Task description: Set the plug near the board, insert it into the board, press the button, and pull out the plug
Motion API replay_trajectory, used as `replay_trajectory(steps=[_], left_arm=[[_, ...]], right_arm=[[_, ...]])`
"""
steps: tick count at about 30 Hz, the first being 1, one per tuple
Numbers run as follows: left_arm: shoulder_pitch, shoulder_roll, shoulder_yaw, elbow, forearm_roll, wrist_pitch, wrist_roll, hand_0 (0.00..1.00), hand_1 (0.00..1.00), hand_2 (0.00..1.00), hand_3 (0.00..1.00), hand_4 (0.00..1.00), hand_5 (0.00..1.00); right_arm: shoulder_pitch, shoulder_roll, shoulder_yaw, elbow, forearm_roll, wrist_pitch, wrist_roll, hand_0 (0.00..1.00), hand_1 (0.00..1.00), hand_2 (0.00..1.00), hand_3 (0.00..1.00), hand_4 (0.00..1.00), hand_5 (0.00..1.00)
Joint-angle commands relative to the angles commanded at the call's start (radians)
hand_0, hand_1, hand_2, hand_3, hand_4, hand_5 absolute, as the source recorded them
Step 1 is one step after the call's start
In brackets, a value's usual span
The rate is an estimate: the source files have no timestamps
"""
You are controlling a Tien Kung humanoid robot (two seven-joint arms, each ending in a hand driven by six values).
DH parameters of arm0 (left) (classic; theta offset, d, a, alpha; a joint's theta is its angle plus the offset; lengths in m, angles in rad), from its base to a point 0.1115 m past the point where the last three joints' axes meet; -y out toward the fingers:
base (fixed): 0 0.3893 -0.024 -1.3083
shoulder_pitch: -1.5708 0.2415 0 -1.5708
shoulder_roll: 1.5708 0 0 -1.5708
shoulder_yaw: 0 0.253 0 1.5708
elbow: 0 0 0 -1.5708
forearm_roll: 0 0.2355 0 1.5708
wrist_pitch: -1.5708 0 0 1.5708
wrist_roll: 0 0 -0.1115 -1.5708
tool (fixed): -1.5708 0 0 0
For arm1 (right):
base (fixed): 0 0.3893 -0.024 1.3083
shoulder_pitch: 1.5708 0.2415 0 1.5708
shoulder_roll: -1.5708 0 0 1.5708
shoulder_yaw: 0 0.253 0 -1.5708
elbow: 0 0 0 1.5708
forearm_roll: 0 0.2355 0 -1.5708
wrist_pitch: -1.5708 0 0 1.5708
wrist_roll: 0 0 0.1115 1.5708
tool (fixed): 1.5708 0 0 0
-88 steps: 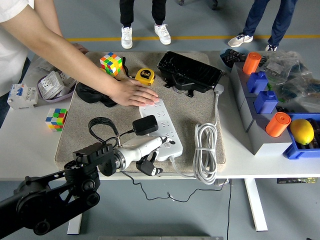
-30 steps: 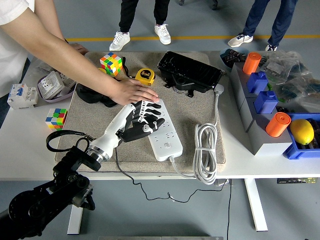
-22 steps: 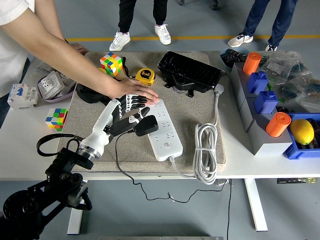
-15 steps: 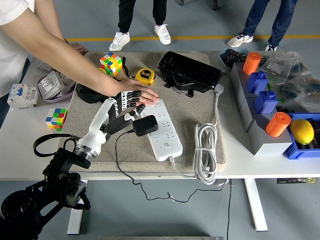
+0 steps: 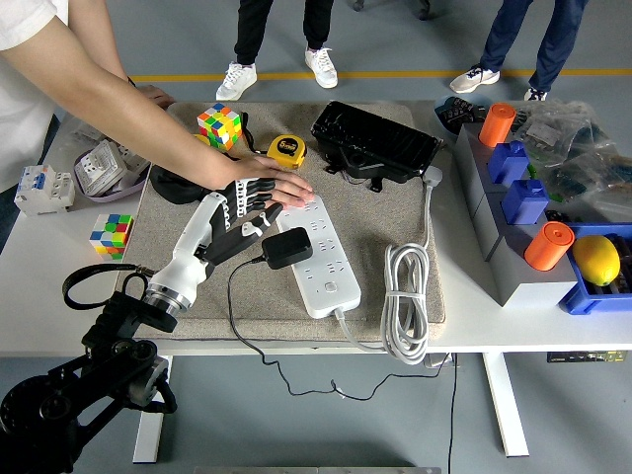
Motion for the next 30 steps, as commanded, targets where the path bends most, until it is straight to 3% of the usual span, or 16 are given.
replay_trajectory(steps=[16,19,23,24,29,30], left_arm=[[0.003,0.003,-0.002,-0.011,-0.002,-0.009,0.003,0.759,0.743,0.767,0.739,0.858,0.525],[0.001,0.006,-0.007,-0.028,0.003,-0.040,0.009,0.697,0.699,0.722,0.713,0.853,0.511],[-0.012,0.018,-0.014,-0.070,0.105,-0.093,0.071,0.697,0.699,0.722,0.713,0.853,0.511],[-0.016,0.022,-0.018,-0.085,0.146,-0.107,0.095,0.246,0.444,0.517,0.695,0.818,0.300],[-0.043,0.041,-0.044,-0.174,0.342,-0.219,0.256,0.246,0.444,0.517,0.695,0.818,0.300],[-0.050,0.044,-0.046,-0.192,0.375,-0.247,0.288,0.137,0.197,0.297,0.850,0.619,0.002]], right_arm=[[-0.004,-0.004,0.003,0.006,-0.007,0.001,0.002,0.604,0.591,0.544,0.545,0.794,0.258],[-0.006,-0.004,0.014,0.010,-0.015,0.000,0.001,0.604,0.591,0.544,0.544,0.793,0.258],[-0.006,-0.003,0.022,0.014,-0.026,-0.003,-0.001,0.604,0.591,0.544,0.544,0.793,0.258],[-0.006,-0.003,0.024,0.015,-0.027,-0.003,-0.002,0.604,0.591,0.545,0.545,0.794,0.259],[-0.006,-0.003,0.029,0.018,-0.033,-0.001,-0.002,0.604,0.591,0.545,0.545,0.794,0.259],[-0.005,-0.004,0.029,0.018,-0.034,-0.001,-0.003,0.605,0.591,0.545,0.544,0.795,0.258]])
